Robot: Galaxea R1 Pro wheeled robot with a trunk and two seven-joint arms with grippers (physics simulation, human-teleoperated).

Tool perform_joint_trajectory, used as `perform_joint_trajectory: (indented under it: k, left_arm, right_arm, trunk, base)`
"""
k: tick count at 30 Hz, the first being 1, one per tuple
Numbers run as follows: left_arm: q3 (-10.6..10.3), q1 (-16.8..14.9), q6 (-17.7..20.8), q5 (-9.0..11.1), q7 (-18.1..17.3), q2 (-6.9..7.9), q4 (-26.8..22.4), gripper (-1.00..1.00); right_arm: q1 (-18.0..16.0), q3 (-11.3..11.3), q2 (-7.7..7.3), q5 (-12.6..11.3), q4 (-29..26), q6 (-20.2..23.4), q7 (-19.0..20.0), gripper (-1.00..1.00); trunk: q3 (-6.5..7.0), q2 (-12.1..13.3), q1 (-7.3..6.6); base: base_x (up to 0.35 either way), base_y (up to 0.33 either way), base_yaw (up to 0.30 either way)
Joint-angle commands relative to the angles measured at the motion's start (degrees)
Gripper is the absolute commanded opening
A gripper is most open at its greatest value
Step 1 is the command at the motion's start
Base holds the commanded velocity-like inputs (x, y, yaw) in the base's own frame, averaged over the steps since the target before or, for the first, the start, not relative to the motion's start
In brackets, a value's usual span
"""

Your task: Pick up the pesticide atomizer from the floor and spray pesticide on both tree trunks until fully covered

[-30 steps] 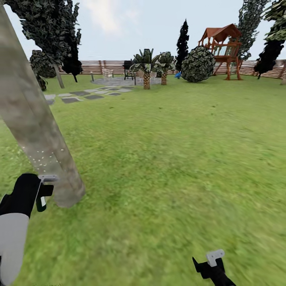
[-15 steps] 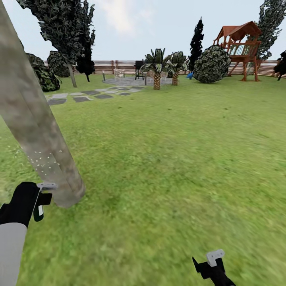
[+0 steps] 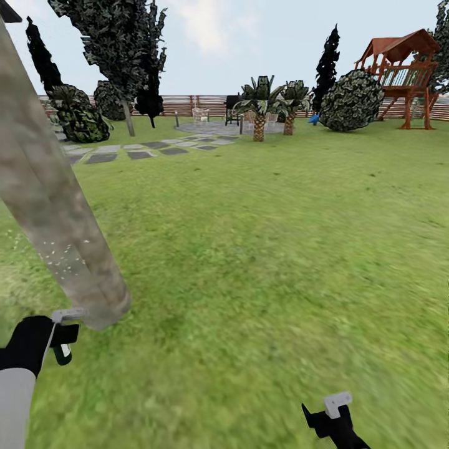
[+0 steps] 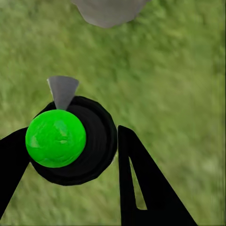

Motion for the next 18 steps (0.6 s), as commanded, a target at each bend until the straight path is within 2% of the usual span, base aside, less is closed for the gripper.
perform_joint_trajectory:
  k: [1,5,12,14,16,18]
  left_arm:
    - [0.29,-0.07,-0.53,-0.9,-0.51,0.0,0.26,-1.0]
    - [0.5,-0.07,-0.97,-0.93,-0.49,0.45,0.46,-1.0]
    - [0.03,-0.07,-1.32,-0.93,-0.39,-0.02,0.98,-1.0]
    - [-0.04,-0.07,-1.33,-0.93,1.49,-0.12,1.1,-1.0]
    - [-0.06,-0.07,-1.33,-0.53,5.67,-0.44,1.16,-1.0]
    - [-0.01,-0.07,-1.33,-0.32,7.04,-1.23,1.17,-1.0]
  right_arm:
    - [-0.03,-0.47,0.04,0.29,0.04,-0.17,0.43,1.0]
    - [-0.03,-0.45,0.06,0.29,0.04,-0.17,0.46,1.0]
    - [-0.03,-0.45,0.06,0.29,0.04,-0.17,0.38,1.0]
    - [-0.03,-0.45,0.06,0.29,0.04,-0.17,0.39,1.0]
    - [-0.03,-0.45,0.06,0.29,0.04,-0.17,0.38,1.0]
    - [-0.03,-0.45,0.06,0.29,0.04,-0.17,0.37,1.0]
  trunk:
    - [-0.04,-0.02,0.0]
    - [-0.04,-0.02,0.0]
    - [-0.04,-0.02,0.0]
    - [-0.04,-0.02,0.0]
    - [-0.04,-0.02,0.0]
    - [-0.04,-0.02,0.0]
  base:
    - [0.147,-0.253,0.0]
    - [0.147,-0.254,0.088]
    - [0.158,-0.25,0.273]
    - [0.201,-0.229,0.277]
    - [0.203,-0.223,0.278]
    - [0.202,-0.171,0.278]
